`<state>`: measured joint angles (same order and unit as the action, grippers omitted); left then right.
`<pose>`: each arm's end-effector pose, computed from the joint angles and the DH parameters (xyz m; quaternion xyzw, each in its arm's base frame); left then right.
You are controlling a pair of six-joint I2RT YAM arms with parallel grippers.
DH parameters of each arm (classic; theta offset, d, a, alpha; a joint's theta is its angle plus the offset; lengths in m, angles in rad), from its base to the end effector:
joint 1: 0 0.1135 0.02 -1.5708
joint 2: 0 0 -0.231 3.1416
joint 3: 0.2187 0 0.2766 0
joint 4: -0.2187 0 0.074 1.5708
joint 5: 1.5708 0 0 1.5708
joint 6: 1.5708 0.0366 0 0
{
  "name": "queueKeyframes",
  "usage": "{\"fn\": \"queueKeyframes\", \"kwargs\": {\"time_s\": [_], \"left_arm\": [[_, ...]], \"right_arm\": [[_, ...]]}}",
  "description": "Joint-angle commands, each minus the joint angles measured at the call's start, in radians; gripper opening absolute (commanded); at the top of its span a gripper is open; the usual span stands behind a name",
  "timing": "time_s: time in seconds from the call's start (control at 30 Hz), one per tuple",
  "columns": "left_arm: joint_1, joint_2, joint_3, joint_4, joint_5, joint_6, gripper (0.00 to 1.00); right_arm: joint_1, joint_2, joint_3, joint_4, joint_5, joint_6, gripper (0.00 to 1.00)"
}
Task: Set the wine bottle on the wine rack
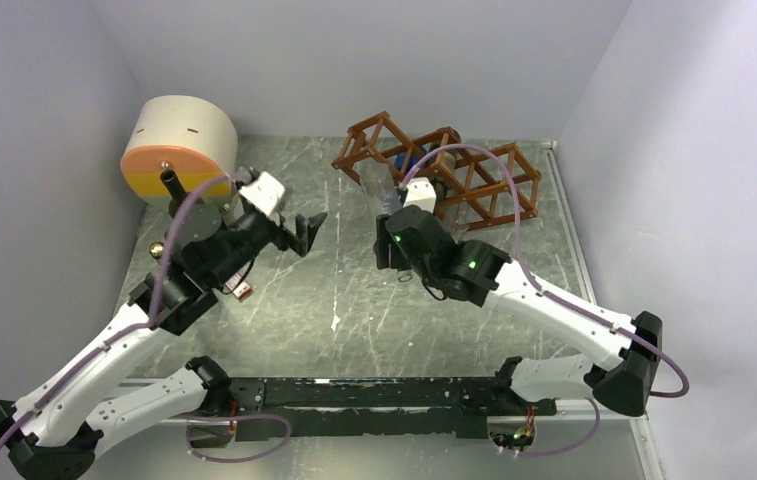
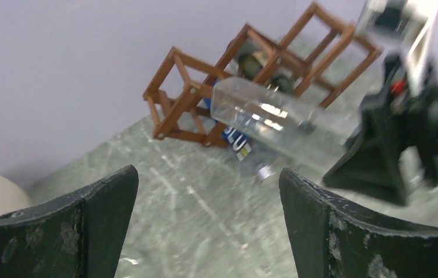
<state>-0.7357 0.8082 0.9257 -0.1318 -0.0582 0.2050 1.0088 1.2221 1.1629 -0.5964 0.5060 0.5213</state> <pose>0.1735 -0.1542 0.3702 0.3044 0.6438 -0.1640 0.6826 0.1739 0.2429 0.3099 -0.1023 0.8696 0.1342 0.4641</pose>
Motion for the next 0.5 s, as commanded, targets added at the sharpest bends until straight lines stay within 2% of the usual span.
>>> {"fn": "queueKeyframes", "kwargs": {"time_s": [0.0,0.23,0.47], "left_arm": [[0.000,0.068,0.117,-0.127,-0.078,-0.383,0.95],[0.000,0.060,0.106,-0.138,-0.194,-0.414,0.95],[0.000,0.019,0.029,-0.095,-0.183,-0.390,0.95]], "right_arm": [[-0.060,0.011,0.005,0.092,-0.033,0.060,0.00],[-0.113,0.113,0.031,0.159,-0.111,0.083,0.00],[-0.145,0.249,0.076,0.210,-0.120,0.130,0.00]]}}
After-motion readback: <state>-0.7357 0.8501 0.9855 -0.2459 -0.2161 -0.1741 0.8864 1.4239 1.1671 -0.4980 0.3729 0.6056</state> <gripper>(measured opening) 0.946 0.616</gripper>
